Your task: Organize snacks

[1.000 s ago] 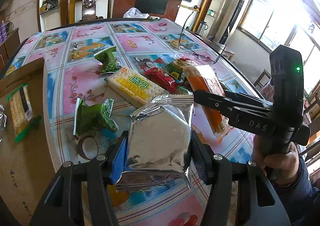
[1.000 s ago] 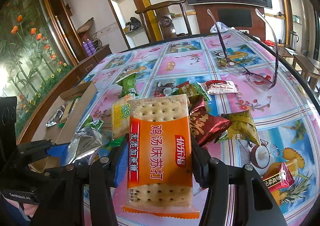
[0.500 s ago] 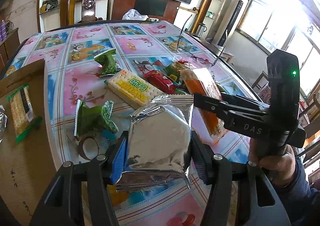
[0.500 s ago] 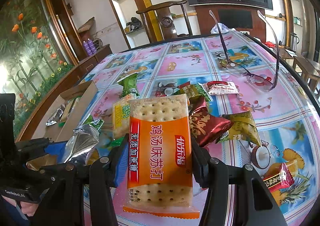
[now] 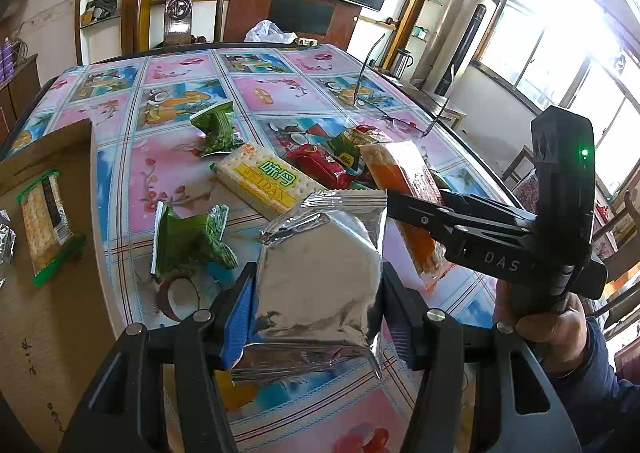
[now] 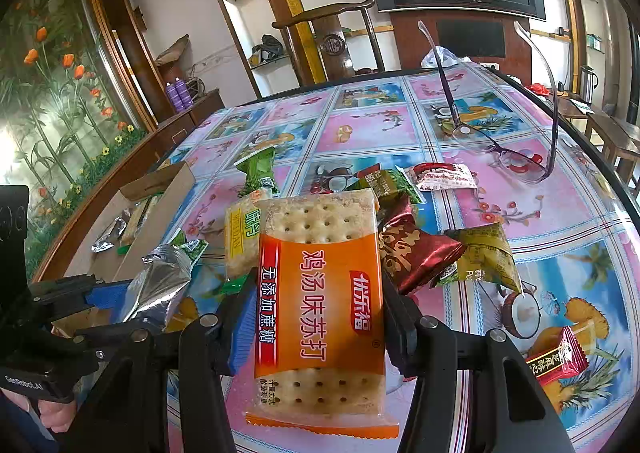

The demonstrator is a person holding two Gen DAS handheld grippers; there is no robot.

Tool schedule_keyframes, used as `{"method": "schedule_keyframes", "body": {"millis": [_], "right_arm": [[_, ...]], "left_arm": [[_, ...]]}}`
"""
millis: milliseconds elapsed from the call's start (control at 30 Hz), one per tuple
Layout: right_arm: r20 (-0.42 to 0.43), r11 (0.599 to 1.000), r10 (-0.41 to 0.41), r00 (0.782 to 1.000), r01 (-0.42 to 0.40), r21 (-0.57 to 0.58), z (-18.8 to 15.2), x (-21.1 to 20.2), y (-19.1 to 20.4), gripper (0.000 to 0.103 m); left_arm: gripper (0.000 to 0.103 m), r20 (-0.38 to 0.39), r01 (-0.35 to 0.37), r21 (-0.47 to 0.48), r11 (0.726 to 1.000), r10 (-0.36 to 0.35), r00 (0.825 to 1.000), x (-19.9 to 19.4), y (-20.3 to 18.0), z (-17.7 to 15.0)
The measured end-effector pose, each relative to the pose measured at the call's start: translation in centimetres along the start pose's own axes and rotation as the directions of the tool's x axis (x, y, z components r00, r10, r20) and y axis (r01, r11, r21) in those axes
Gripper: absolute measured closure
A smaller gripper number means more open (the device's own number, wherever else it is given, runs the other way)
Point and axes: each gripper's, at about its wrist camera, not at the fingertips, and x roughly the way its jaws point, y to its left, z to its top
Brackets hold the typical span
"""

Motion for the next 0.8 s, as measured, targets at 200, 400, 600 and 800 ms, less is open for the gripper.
{"method": "schedule_keyframes", "body": {"millis": [200, 400, 600, 800], "right_arm": [[0.0, 1.0, -0.002, 1.0, 0.002, 0.0, 0.0, 0.0, 0.0, 0.045], [0.001, 1.0, -0.001, 1.0, 0.001, 0.0, 0.0, 0.0, 0.0, 0.045], [0.005, 1.0, -0.002, 1.0, 0.002, 0.0, 0.1, -0.1, 0.0, 0.045], [0.013, 0.999, 0.027, 1.0, -0.027, 0.033, 0.2, -0.4, -0.3, 0.045]], "left_arm": [[0.045, 0.001, 0.0, -0.001, 1.0, 0.0, 1.0, 0.0, 0.0, 0.0], [0.045, 0.001, 0.001, -0.002, 1.0, -0.001, 1.0, -0.1, 0.1, 0.0], [0.045, 0.009, 0.005, -0.006, 1.0, -0.005, 1.0, -0.3, 0.0, 0.3], [0.045, 0.034, 0.017, -0.012, 1.0, -0.016, 0.999, -1.4, 0.2, 0.5]]}}
